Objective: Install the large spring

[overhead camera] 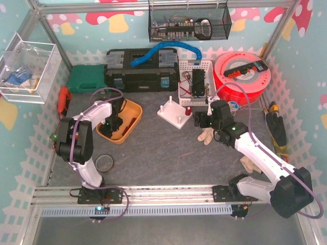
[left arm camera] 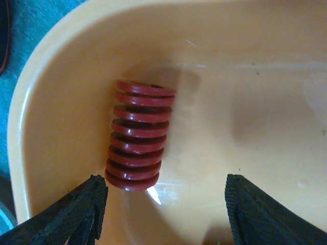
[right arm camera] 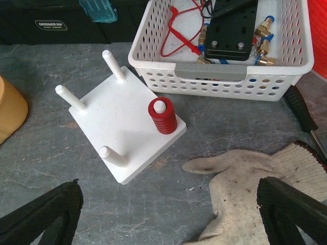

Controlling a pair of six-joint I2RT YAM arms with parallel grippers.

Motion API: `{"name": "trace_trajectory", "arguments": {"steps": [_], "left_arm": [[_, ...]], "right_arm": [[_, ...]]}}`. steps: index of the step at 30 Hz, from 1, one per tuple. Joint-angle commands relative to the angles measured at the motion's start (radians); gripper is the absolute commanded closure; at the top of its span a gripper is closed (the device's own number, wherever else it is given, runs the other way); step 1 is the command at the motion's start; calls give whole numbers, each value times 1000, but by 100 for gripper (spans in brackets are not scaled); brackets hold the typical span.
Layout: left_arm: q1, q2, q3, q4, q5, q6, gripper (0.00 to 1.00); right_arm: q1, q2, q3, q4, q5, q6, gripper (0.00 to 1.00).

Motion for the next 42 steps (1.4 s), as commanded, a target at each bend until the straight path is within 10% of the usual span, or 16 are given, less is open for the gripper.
{"name": "trace_trajectory", "arguments": {"steps": [1,42], "left_arm": [[-5,39,5,-15,-34,-27,34],[-9,76,-19,60,-64,26,54]], "right_arm": [[0,-7,-11,-12,8,-8,8],[0,-75,-16,-87,20,-31,8]]}}
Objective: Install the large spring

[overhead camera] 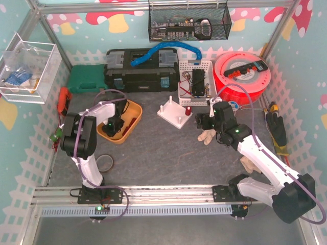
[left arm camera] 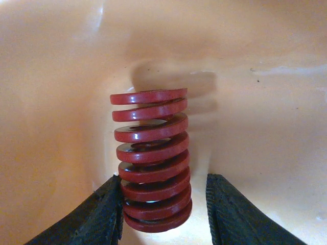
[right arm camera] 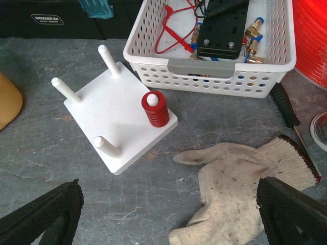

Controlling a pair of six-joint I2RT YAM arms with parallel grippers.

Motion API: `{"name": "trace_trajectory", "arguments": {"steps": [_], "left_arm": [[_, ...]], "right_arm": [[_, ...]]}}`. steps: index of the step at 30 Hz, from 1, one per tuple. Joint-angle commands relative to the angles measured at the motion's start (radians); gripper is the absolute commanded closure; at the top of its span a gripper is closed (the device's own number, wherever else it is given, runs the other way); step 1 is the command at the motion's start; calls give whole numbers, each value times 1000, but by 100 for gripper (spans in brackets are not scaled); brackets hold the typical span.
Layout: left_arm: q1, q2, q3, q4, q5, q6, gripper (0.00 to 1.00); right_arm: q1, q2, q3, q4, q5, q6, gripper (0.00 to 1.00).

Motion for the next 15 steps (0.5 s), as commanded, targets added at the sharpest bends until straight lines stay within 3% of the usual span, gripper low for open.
{"name": "trace_trajectory", "arguments": {"steps": [1,8,15], "left_arm": [[5,-19,-15,4,-22,7,55],[3,-72,-21,9,-41,34,71],[-4,-175,-3,14,-36,101,78]], "right_arm": [[0,-23,-12,-26,3,-4,8],[-1,-24,10,-53,-13,-21,8],[0,-49,31,-53,-46,6,10]]}}
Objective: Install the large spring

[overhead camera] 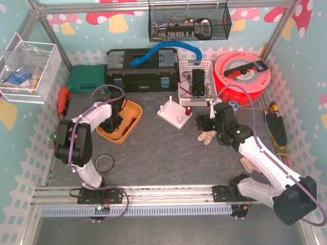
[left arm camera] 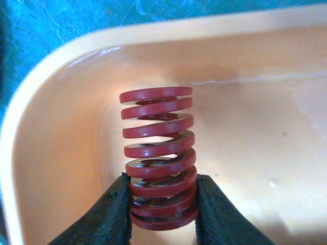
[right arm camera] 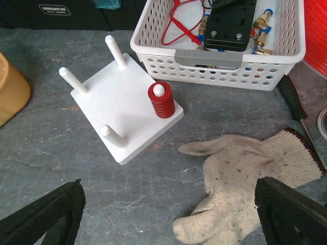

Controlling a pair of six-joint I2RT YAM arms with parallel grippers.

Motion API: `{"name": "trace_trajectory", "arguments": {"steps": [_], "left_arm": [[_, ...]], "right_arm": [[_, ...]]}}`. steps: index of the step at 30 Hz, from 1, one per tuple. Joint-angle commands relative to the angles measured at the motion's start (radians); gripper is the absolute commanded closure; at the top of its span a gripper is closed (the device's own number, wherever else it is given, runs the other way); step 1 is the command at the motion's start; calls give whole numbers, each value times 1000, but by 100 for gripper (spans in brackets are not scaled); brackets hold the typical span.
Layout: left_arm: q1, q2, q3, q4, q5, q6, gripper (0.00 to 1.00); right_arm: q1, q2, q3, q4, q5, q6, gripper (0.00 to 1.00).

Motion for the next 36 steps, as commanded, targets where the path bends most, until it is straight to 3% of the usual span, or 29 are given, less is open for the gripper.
{"name": "trace_trajectory", "arguments": {"steps": [1,9,17,21,29,36], "left_arm": [[-7,-103,7,5,-23,59,78],[-19,-251,-83,85,19,143,80],[-81,-454,-142,431,208,458,83],[-129,-507,-214,639,376,593,84],[-289,-591,-404,1162,497,905,87],[-372,-603,-454,1327,558,1106,87]], "right_arm": [[0,-31,32,-16,-16,19,10],[0,8,131,-49,-43,38,12],[-2,162,346,-80,-128,-4,10],[-5,256,458,-98,-221,-42,10],[-10,524,792,-209,-517,-45,17],[-5,727,1116,-399,-767,-58,29]]}}
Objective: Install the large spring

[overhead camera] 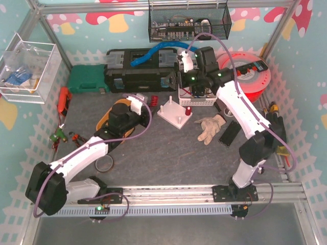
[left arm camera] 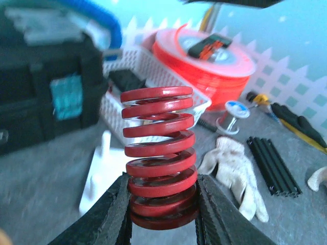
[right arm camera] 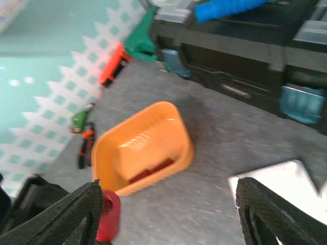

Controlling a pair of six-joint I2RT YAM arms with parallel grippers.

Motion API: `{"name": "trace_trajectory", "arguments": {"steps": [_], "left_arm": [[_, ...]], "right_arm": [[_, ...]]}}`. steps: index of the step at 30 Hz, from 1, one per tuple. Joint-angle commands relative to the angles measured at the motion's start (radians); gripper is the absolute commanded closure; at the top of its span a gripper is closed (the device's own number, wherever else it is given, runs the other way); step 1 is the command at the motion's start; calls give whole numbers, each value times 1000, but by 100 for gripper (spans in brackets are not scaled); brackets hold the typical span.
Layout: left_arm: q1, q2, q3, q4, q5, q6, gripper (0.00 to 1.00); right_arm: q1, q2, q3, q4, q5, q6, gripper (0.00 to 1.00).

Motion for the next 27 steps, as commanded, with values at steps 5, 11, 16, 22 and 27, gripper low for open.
{"name": "trace_trajectory", "arguments": {"steps": [5,11,16,22,27], "left_arm": [[-34,-16,-29,281,71,190,88],[-33,23,3,286,103,234,88],[-33,49,17,296,119,245,88],[-32,74,22,313,121,247,89],[-29,84,29,320,123,255,89]], "right_arm": [[39,133,224,-202,-301,-45,30],[74,176,267,-256,-326,-83,26],[85,184,273,-324,-326,-130,27],[86,184,274,-408,-335,-187,31],[86,181,260,-417,-318,-196,43]]}}
